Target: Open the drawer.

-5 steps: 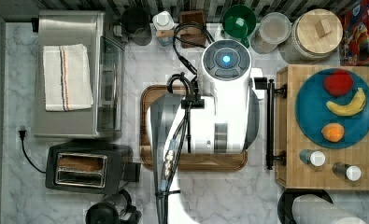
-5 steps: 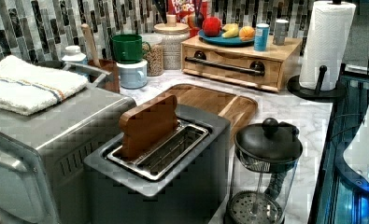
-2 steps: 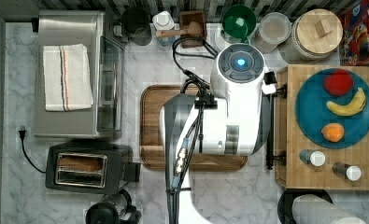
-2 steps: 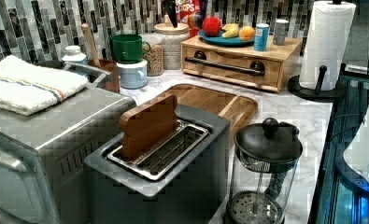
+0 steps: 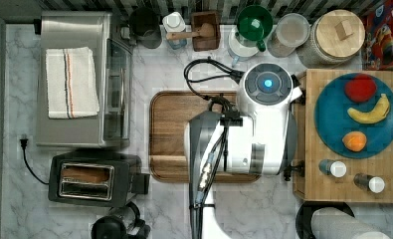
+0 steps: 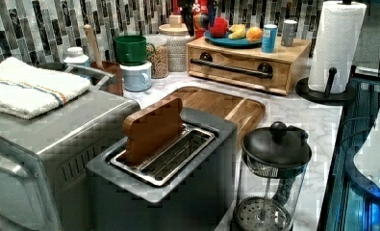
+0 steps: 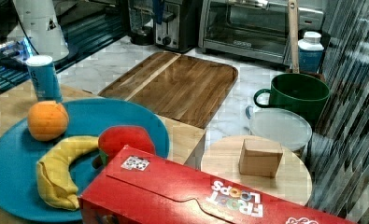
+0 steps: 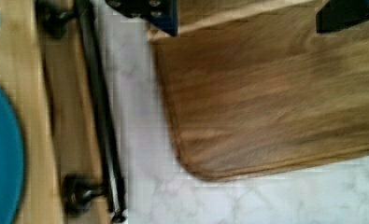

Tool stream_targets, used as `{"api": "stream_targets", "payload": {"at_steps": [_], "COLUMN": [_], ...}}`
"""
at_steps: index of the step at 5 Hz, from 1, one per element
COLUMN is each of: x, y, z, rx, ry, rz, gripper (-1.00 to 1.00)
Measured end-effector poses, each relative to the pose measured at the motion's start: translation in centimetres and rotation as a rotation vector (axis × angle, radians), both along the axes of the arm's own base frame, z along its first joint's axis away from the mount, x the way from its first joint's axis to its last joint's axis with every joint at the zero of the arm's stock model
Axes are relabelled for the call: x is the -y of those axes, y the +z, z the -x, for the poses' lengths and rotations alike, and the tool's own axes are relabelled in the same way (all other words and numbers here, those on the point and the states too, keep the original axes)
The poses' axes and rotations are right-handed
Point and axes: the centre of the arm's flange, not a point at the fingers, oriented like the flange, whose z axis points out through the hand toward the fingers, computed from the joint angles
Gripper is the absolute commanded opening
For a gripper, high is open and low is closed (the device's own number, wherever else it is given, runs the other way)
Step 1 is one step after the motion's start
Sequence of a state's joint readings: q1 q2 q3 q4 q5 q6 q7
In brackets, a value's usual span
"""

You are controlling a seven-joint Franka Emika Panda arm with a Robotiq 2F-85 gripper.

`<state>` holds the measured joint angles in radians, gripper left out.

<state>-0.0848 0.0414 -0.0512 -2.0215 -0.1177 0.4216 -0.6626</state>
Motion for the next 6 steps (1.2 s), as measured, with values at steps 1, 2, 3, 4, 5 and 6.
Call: {"api": "stream_targets", "payload": {"at_steps": [1,2,3,4,5,6], "x": [1.9,4.2,7.1,8.9,9.1,9.1], "y": [-1.0,-1.6,-1.7,-2.2,-2.8,-3.7], "z": [0.5,1.4,1.6,1.9,2.2,2.1], "rx": [0.06,0.05,0.128,0.199,0.202,0.196], "ry": [0.091,0.138,0.109,0.09,0.111,0.138], "rz": [0.044,0.044,0.061,0.079,0.105,0.127], "gripper": [1.0,1.0,1.0,1.0,1.0,1.0]}}
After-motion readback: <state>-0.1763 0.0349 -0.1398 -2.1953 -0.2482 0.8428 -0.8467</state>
